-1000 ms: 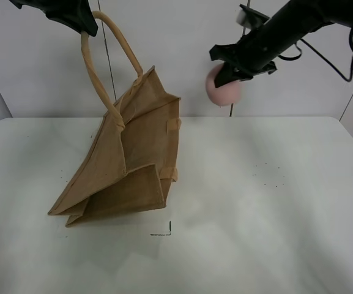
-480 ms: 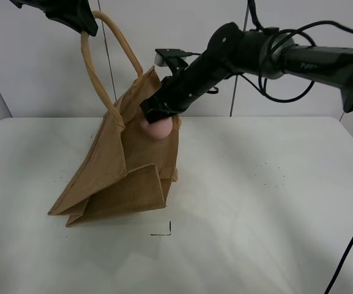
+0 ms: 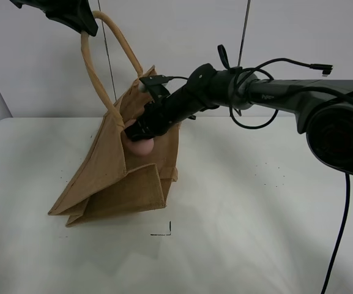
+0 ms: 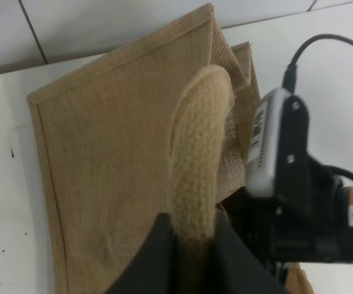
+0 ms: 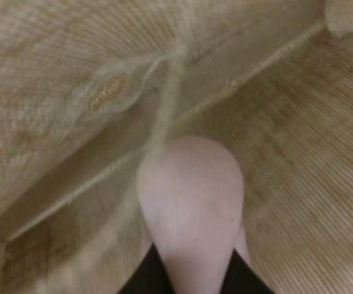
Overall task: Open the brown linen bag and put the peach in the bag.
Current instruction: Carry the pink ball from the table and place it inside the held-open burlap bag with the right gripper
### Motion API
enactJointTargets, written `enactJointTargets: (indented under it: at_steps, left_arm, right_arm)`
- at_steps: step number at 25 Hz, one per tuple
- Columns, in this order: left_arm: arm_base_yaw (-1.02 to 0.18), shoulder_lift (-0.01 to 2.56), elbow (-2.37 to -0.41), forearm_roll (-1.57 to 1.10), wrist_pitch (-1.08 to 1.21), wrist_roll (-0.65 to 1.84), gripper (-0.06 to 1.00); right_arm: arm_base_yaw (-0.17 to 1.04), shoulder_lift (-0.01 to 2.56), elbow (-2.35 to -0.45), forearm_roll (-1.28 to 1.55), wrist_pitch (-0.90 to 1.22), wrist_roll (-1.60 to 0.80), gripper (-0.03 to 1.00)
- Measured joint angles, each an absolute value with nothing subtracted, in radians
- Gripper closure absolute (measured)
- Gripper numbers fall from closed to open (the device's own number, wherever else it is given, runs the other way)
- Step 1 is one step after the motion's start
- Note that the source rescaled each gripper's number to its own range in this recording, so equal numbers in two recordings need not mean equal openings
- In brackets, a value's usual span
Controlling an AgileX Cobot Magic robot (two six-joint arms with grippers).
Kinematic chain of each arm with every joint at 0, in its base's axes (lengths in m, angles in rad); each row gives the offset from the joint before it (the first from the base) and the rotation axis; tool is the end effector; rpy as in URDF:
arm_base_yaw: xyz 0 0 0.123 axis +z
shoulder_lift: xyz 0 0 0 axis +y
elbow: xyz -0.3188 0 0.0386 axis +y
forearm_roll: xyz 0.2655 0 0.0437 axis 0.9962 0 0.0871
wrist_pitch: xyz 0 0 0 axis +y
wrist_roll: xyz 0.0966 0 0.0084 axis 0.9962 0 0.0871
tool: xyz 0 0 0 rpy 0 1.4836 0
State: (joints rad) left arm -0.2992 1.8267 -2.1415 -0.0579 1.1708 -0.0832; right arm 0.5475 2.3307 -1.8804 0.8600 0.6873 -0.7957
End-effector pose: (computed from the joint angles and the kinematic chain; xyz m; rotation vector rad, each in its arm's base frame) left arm 0.4061 -0.1307 0.4781 0.2537 2.3390 -0.2622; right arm 0.4551 0.3321 0.1871 -0.9576 2.2565 0.8255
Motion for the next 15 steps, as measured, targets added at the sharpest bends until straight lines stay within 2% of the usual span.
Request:
enactJointTargets:
  at_steps: [5,6,7,8,10,11,13,15]
  left_arm:
    - [-0.299,1.827,-2.141,-0.059,1.171,-0.083,0.94]
    - [-0.299,1.827,-2.141,-0.059,1.171,-0.083,0.94]
    - [-0.299,1.827,-2.141,-0.059,1.171,-0.083,0.94]
    - [-0.299,1.827,-2.141,-0.059,1.171,-0.083,0.94]
    - [-0.299,1.827,-2.141,-0.059,1.171,-0.082,0.94]
    - [-0.299,1.827,-2.141,-0.059,1.171,-0.082,0.94]
    - [-0.299,1.827,-2.141,-0.059,1.171,-0.082,0.94]
    - [-0.299,1.827,-2.141,-0.059,1.171,-0.082,0.94]
  right_arm:
    - [0.572,2.352,-1.88,0.859,0.628,-0.808,0.96]
    - [0.572,2.353,-1.88,0.859,0.625,-0.808,0.92]
    - [0.573,2.353,-1.88,0.859,0.621,-0.809,0.85]
    - [0.573,2.354,-1.88,0.855,0.621,-0.81,0.71]
    - [0.573,2.355,-1.88,0.842,0.622,-0.811,0.3]
    - [0.573,2.355,-1.88,0.83,0.624,-0.811,0.18]
    - [0.573,2.353,-1.88,0.799,0.634,-0.793,0.04]
    - [0.573,2.345,-1.88,0.728,0.656,-0.734,0.0]
